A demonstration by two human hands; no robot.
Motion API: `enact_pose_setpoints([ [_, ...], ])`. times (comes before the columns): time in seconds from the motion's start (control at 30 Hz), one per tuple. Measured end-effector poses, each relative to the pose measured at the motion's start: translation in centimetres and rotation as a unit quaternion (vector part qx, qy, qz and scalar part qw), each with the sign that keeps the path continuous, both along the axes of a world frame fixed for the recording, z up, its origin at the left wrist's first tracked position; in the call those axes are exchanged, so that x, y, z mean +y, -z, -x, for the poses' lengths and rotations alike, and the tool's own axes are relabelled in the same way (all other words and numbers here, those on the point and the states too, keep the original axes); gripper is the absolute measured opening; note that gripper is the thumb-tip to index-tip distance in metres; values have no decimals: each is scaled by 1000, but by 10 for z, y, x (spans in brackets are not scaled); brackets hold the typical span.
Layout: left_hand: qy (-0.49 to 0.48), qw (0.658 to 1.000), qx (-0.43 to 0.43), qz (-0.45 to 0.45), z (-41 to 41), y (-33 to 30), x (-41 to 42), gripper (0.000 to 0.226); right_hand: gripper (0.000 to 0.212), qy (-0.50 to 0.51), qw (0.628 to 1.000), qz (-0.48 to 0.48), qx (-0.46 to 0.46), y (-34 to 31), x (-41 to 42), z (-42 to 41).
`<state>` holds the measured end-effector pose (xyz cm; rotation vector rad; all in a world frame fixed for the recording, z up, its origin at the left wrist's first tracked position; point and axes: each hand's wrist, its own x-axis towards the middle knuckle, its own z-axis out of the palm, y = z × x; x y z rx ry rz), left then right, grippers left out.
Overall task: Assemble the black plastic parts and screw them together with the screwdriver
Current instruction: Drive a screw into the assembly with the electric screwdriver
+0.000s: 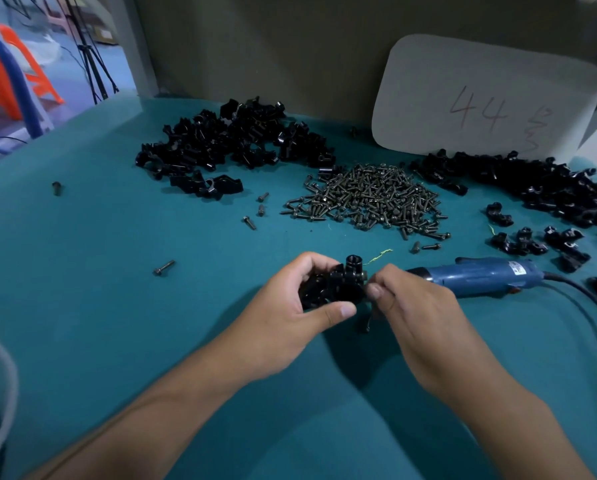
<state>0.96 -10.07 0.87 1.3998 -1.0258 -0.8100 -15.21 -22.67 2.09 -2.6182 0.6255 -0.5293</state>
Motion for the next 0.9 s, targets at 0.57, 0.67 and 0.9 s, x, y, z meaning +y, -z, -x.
enact_pose_setpoints([
  [0.57, -15, 1000, 17, -1, -4, -3, -2, 30, 13, 15, 999, -3, -48, -2, -3, -1],
  [0.67, -4, 1000, 21, -5, -3, 4, -4, 30, 39, 39, 998, -29, -26, 0, -1, -2],
  [0.9, -57, 992, 111, 18, -13, 5, -6, 39, 59, 256, 956, -106, -91, -15, -34, 15],
])
